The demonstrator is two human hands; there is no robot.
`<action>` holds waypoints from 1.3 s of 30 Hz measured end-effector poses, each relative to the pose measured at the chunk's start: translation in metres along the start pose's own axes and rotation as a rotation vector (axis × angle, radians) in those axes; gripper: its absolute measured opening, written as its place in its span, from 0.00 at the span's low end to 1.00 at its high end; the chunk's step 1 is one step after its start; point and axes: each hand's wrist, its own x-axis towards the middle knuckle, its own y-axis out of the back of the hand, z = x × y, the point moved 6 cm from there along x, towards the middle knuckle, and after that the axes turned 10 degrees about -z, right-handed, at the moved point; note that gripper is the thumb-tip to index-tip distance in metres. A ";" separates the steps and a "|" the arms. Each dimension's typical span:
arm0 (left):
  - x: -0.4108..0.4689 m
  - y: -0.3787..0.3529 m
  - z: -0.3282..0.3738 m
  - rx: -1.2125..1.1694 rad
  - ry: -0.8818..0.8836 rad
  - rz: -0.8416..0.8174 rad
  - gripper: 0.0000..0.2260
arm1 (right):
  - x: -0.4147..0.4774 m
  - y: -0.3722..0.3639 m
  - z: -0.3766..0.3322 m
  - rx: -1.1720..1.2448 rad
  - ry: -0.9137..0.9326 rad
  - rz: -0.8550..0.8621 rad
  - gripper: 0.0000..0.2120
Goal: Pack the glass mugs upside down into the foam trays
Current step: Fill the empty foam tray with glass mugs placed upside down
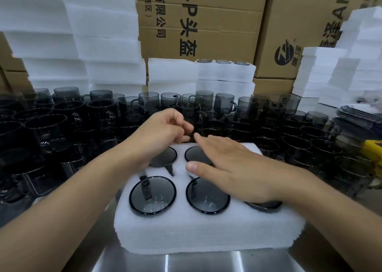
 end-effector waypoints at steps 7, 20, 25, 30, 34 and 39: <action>0.002 -0.001 0.001 0.090 -0.015 0.033 0.15 | -0.001 0.001 -0.002 -0.069 -0.004 0.118 0.42; -0.004 -0.010 0.007 0.282 -0.068 -0.056 0.16 | -0.053 0.024 -0.032 -0.200 0.090 0.337 0.27; -0.005 -0.012 0.006 0.301 -0.057 -0.088 0.17 | -0.074 -0.006 -0.031 -0.400 -0.087 0.043 0.36; -0.009 0.000 0.024 0.178 -0.196 0.018 0.18 | -0.079 -0.014 -0.042 -0.366 -0.108 0.097 0.23; -0.018 0.028 0.050 0.016 -0.351 0.169 0.16 | -0.101 0.010 -0.053 -0.348 -0.071 0.251 0.23; -0.007 0.055 0.100 -0.058 -0.517 0.091 0.08 | -0.124 0.101 -0.042 -0.380 -0.084 0.591 0.16</action>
